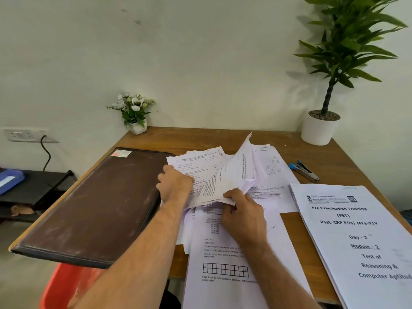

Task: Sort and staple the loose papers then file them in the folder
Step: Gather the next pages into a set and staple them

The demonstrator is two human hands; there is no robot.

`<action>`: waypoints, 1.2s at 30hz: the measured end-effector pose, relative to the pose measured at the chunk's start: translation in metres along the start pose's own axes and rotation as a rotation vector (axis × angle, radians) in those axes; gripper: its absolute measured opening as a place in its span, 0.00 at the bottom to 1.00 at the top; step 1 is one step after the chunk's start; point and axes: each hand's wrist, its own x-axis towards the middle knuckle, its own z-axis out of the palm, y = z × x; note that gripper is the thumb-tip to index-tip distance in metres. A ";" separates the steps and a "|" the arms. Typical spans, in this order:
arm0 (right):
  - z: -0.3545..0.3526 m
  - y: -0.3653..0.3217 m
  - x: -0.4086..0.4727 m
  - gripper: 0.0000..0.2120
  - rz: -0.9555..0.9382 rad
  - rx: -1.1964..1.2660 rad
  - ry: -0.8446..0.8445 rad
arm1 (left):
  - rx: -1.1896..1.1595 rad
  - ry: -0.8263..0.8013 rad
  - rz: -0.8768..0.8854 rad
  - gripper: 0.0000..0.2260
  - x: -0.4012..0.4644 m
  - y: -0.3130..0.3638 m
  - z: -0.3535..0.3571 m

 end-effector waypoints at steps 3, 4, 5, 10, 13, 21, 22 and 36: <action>0.000 -0.002 -0.002 0.09 0.018 0.005 -0.043 | 0.063 0.085 0.119 0.33 -0.015 -0.015 0.010; 0.000 -0.003 -0.002 0.10 0.022 0.000 -0.062 | 0.022 0.118 0.154 0.34 -0.017 -0.021 0.012; 0.000 -0.004 -0.002 0.10 0.020 -0.007 -0.080 | -0.041 0.155 0.180 0.34 -0.017 -0.026 0.013; -0.003 0.001 0.001 0.10 0.009 -0.016 -0.055 | -0.369 0.225 0.161 0.28 -0.017 -0.030 0.010; -0.002 0.004 -0.002 0.10 0.013 -0.016 -0.043 | -0.491 0.239 0.217 0.20 -0.026 -0.037 0.009; 0.003 0.001 0.002 0.10 -0.025 -0.004 0.036 | -0.114 0.146 0.981 0.03 -0.032 -0.044 0.017; 0.003 0.002 0.001 0.10 -0.023 -0.009 0.034 | -0.135 0.120 0.972 0.03 -0.035 -0.044 0.018; 0.002 0.006 -0.003 0.13 -0.088 0.012 0.083 | -0.184 -0.006 1.069 0.02 -0.051 -0.045 0.015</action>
